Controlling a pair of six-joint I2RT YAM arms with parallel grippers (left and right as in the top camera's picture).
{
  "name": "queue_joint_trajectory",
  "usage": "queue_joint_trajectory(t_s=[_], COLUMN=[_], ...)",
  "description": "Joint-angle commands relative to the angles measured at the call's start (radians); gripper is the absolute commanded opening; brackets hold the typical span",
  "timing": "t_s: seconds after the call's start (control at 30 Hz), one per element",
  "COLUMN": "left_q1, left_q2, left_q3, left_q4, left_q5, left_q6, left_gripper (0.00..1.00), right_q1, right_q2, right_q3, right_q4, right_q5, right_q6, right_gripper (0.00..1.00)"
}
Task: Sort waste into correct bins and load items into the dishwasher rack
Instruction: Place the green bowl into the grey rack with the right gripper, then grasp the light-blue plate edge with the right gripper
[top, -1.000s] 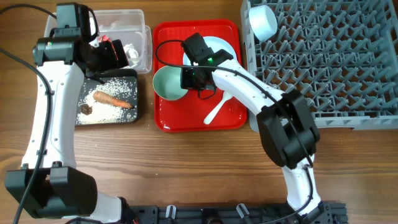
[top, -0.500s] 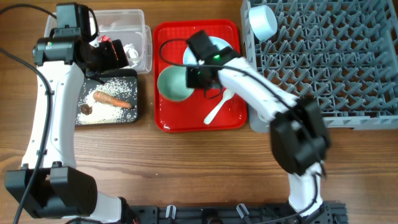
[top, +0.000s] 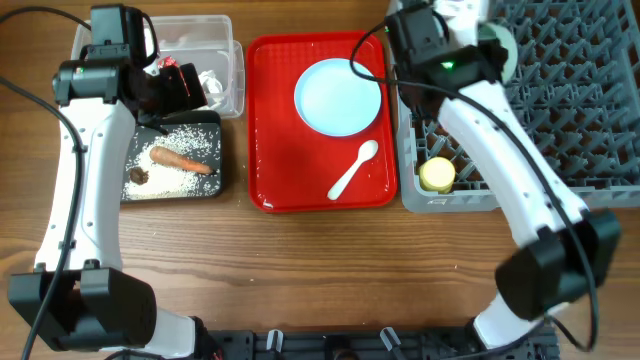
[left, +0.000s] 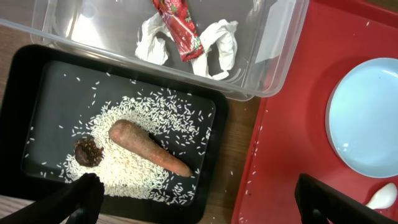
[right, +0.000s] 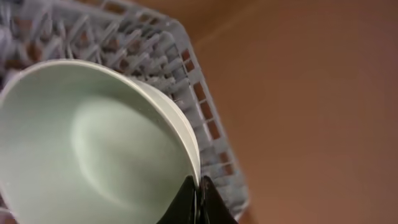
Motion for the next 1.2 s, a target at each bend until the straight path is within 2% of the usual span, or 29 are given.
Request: queue_joint_trajectory(t_s=[0.0,0.13,0.27,0.4,0.57,0.73,0.77,0.8,0.83,0.87,0.9,0.97,1.0,1.03,1.1,1.13,1.17], left_q1=[0.006,0.006,0.006,0.006,0.006,0.006,0.006,0.006,0.006,0.006,0.006,0.006,0.006,0.006,0.006,0.006,0.006], left_q2=[-0.024,-0.024,-0.024,-0.024,-0.024,-0.024,-0.024,-0.024,-0.024,-0.024,-0.024,-0.024,-0.024,-0.024,-0.024,-0.024,-0.024], left_q3=[0.015,0.015,0.015,0.015,0.015,0.015,0.015,0.015,0.015,0.015,0.015,0.015,0.015,0.015,0.015,0.015,0.015], left_q4=[-0.001,-0.001,-0.001,-0.001,-0.001,-0.001,-0.001,-0.001,-0.001,-0.001,-0.001,-0.001,-0.001,-0.001,-0.001,-0.001,-0.001], left_q5=[-0.009,-0.009,-0.01,-0.009,-0.009,-0.009,-0.01,-0.009,-0.009,-0.009,-0.009,-0.009,-0.009,-0.009,-0.009,-0.009,-0.009], left_q6=[0.001,0.001,0.001,0.001,0.001,0.001,0.001,0.001,0.001,0.001,0.001,0.001,0.001,0.001,0.001,0.001,0.001], left_gripper=[1.0,1.0,1.0,1.0,1.0,1.0,1.0,1.0,1.0,1.0,1.0,1.0,1.0,1.0,1.0,1.0,1.0], right_q1=[0.002,0.003,0.003,0.017,0.032,0.121,0.139,0.167,0.183,0.199,0.211,0.214,0.211,0.204,0.184,0.179,0.178], right_q2=[0.097,0.171,0.181,0.181,0.181,0.181,0.181,0.181,0.181,0.181,0.181,0.176,0.17,0.161,0.14,0.132,0.126], right_q3=[0.0,0.0,0.0,0.0,0.0,0.0,0.0,0.0,0.0,0.0,0.0,0.017,0.061,0.121,0.243,0.272,0.274], right_q4=[0.071,0.129,0.044,-0.026,-0.043,-0.086,-0.085,-0.086,-0.085,-0.08,-0.069,-0.027,-0.021,-0.019,-0.019,-0.019,-0.007], right_q5=[0.048,0.006,-0.141,-0.187,-0.208,-0.294,-0.321,-0.349,-0.356,-0.357,-0.356,-0.367,-0.473,-0.631,-1.072,-1.312,-1.449], right_q6=[-0.343,-0.462,-0.449,-0.393,-0.393,-0.4,-0.401,-0.401,-0.401,-0.4,-0.397,-0.327,-0.312,-0.31,-0.293,-0.294,-0.295], right_gripper=[0.04,0.05,0.04,0.04,0.04,0.04,0.09,0.19,0.34,0.91,1.0,1.0,1.0,1.0,1.0,1.0,1.0])
